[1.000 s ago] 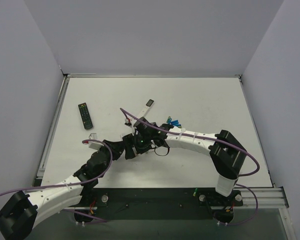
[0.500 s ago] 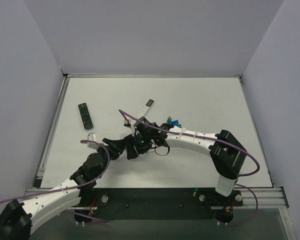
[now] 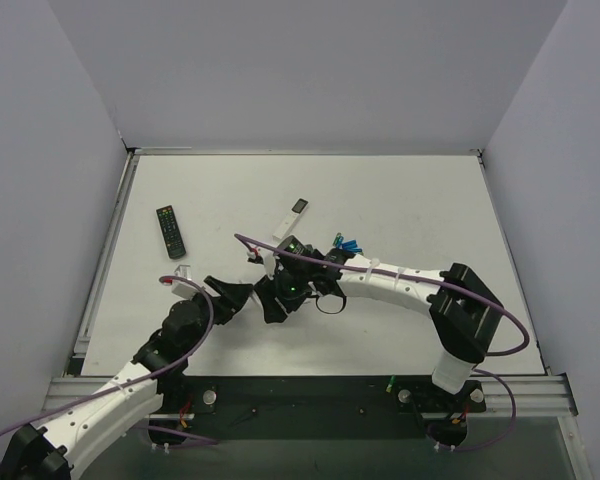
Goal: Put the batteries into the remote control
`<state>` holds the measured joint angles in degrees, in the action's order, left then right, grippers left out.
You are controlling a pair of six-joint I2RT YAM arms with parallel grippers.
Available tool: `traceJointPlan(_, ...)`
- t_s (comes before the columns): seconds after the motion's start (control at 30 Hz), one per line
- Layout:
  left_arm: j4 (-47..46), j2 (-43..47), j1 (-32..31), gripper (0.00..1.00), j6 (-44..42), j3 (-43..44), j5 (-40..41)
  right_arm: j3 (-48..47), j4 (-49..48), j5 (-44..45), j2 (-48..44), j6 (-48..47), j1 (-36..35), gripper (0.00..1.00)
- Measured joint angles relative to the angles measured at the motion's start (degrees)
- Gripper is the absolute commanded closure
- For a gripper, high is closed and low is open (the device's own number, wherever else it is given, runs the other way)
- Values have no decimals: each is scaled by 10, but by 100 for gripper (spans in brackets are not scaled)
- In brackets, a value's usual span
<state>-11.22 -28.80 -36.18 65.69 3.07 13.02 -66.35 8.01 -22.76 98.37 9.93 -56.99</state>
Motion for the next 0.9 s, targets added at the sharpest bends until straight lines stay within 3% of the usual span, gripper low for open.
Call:
traceJointPlan(0.33,-49,-50,12,27,3,-1,-63,7,0,-31,-8,-55,-5,87)
traceJointPlan(0.9,-66,-36,48,41,25,-5,-111,16,-2,-54,-9,-100,-11,87)
